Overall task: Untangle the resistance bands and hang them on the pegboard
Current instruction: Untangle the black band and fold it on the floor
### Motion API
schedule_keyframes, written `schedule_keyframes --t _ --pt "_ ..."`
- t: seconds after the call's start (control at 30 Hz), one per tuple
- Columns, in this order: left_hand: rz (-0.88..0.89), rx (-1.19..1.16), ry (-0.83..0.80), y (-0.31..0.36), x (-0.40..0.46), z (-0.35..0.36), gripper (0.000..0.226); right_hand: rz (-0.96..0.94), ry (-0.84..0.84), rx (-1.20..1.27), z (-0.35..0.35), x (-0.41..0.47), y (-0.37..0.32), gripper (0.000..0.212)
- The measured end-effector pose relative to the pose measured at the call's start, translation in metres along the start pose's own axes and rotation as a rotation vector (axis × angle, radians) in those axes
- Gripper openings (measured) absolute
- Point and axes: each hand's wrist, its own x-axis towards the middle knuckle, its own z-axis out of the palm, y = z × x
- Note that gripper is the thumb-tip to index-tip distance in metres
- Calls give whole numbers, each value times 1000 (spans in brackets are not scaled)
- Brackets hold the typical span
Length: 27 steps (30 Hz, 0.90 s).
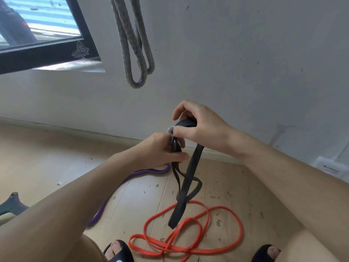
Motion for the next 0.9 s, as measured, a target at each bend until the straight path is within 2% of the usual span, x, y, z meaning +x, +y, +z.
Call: schedule_keyframes --t 0.13,0.27,0.43,0.57,0.7,0.8,0.9 --pt "69 -34 34 1 -1 -4 24 -4 22 31 1 -1 0 13" --pt "89 -130 87 3 -1 -6 14 -1 36 18 -1 -2 -1 11" --pt "116 -35 116 5 -1 -4 20 18 47 40 -3 -3 -3 10" --pt "115 -49 99 2 -1 -4 21 14 66 65 -3 -2 -4 9" --pt "100 -200 32 4 -2 1 20 13 102 89 4 -2 -2 11" --pt "79 -340 24 6 -2 12 39 14 109 68 10 -3 -1 12" --pt "52 -445 64 4 1 28 46 19 106 42 14 -4 0 14"
